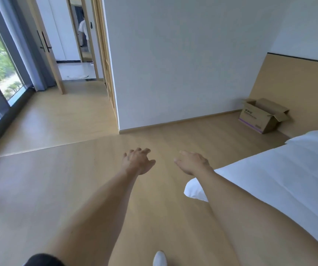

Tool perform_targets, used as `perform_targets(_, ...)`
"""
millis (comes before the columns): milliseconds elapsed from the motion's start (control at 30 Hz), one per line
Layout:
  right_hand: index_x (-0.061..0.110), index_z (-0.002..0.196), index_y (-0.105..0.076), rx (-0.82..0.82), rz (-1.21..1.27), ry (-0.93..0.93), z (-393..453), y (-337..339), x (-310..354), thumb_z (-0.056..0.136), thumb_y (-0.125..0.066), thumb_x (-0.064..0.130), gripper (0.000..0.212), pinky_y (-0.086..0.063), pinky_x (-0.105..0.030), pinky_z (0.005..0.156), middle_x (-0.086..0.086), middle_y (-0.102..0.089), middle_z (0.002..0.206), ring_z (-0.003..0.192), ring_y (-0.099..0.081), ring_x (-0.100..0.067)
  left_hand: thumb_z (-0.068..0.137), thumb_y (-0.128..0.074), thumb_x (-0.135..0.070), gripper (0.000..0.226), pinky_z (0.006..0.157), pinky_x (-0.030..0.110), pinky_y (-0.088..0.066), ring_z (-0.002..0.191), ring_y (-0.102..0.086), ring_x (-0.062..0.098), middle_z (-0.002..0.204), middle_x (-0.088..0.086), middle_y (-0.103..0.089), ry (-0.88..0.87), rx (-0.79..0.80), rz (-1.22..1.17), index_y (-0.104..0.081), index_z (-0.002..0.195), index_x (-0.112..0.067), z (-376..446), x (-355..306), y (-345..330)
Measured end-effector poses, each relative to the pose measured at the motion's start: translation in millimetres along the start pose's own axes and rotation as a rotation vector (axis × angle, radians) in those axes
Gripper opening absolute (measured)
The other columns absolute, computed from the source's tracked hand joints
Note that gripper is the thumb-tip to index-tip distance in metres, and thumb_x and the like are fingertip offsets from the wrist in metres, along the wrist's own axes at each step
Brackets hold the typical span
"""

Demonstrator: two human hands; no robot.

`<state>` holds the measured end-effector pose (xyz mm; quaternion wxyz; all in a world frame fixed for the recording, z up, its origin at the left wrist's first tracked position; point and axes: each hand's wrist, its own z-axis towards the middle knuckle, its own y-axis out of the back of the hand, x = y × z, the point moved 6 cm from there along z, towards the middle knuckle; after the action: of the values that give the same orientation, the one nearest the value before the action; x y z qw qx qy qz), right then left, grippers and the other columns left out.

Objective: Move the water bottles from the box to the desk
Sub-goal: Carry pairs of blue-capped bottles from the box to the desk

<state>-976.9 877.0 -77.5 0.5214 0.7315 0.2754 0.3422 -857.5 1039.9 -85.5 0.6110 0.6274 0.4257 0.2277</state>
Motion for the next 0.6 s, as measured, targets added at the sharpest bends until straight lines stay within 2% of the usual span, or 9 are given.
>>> perform_targets(267,0.026,0.146,-0.044,0.013,0.030,0.026,174,28,29,0.098,-0.039,0.054,0.055,-0.037,-0.043,0.106,-0.008,-0.048,0.148,0.136,-0.044,-0.031,0.097,-0.045,-0.053,0.058,0.115,0.043,-0.027,0.139,-0.038,0.027,0.151,0.000,-0.044,0.033,-0.001,0.048,-0.037,0.152,-0.035,177,12,39)
perform_targets(600,0.027,0.144,-0.046,0.010,0.021,-0.068,324,61,-1,0.097,-0.040,0.056,0.055,-0.039,-0.042,0.104,-0.009,-0.051,0.145,0.133,-0.047,-0.031,0.095,-0.045,-0.054,0.058,0.113,0.042,-0.028,0.137,-0.040,0.026,0.148,0.000,-0.047,-0.047,0.057,0.013,-0.039,0.150,-0.036,353,-28,33)
